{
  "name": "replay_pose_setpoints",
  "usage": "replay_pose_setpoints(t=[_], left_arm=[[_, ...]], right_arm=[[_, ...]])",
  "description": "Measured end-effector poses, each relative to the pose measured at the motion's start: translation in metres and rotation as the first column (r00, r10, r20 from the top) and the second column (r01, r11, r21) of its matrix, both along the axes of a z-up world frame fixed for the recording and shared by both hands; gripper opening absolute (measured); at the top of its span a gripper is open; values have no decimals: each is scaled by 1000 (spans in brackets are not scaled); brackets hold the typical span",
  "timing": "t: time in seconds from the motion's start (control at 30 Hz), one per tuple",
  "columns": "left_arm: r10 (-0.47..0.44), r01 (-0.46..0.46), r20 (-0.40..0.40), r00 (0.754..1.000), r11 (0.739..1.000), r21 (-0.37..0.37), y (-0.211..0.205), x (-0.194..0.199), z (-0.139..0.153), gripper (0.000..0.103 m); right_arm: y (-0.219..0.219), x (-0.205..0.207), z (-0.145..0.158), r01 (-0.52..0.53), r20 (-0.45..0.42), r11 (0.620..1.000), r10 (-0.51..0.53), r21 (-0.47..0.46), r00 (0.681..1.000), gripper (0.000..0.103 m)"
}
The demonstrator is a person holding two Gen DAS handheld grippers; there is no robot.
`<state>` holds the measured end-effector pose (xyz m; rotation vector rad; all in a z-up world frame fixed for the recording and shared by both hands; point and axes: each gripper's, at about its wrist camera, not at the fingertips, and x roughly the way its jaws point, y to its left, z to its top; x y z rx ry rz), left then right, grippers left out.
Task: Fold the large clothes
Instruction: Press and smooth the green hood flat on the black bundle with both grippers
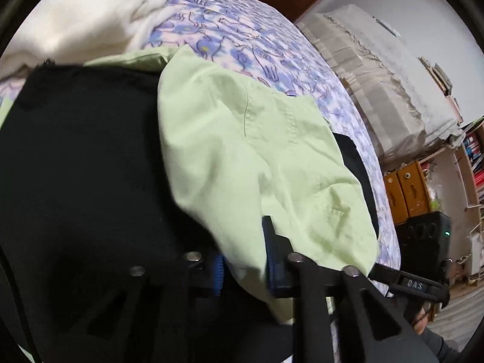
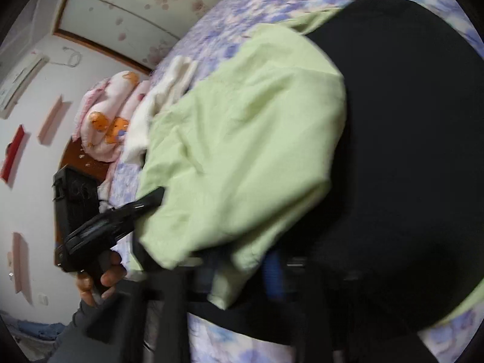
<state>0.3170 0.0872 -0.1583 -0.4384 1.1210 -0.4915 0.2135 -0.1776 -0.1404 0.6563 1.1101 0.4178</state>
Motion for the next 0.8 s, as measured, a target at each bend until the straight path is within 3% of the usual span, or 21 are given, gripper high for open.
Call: replay_pose_setpoints(t=[0.07, 0.13, 0.2, 0.27, 0.3, 0.37, 0.43, 0.57, 0.7, 0.8], left_arm=[[34, -36, 53, 998, 999, 29, 7, 5, 9, 16], [65, -68, 48, 997, 996, 56, 19, 9, 1, 17], [74, -73, -16, 997, 994, 83, 27, 13, -20, 19], [79, -77, -15, 997, 993, 85, 30, 6, -22, 20], [79, -78, -10, 997, 992, 96, 29, 2, -18, 22], [92, -90, -11, 996, 985, 145, 26, -5, -10, 35], [121, -123, 22, 992, 974, 192, 28, -18, 3, 55], [167, -196, 127, 978, 943, 269, 26, -52, 38, 56], [162, -217, 220, 962, 941, 258, 10, -73, 64, 56], [137, -207, 268, 954, 945, 255, -10, -79, 74, 53]], right_arm=[[11, -3, 11, 6, 58, 1000, -7, 17, 998, 14], [22, -3, 11, 0, 84, 1000, 1, -10, 996, 14], [37, 0, -12, -33, 10, 986, 35, -165, 999, 16], [38, -5, -18, -46, 10, 981, 48, -188, 999, 17], [39, -6, -15, -52, 10, 980, 55, -192, 998, 23], [37, -9, -3, -57, -5, 968, 58, -244, 998, 32], [32, -15, 11, -62, 2, 950, 65, -306, 998, 35], [19, -30, 42, -29, 45, 910, 52, -414, 998, 35], [4, -42, 68, 75, 181, 903, 4, -424, 983, 35], [25, -33, 80, 78, 260, 897, 43, -435, 965, 35]])
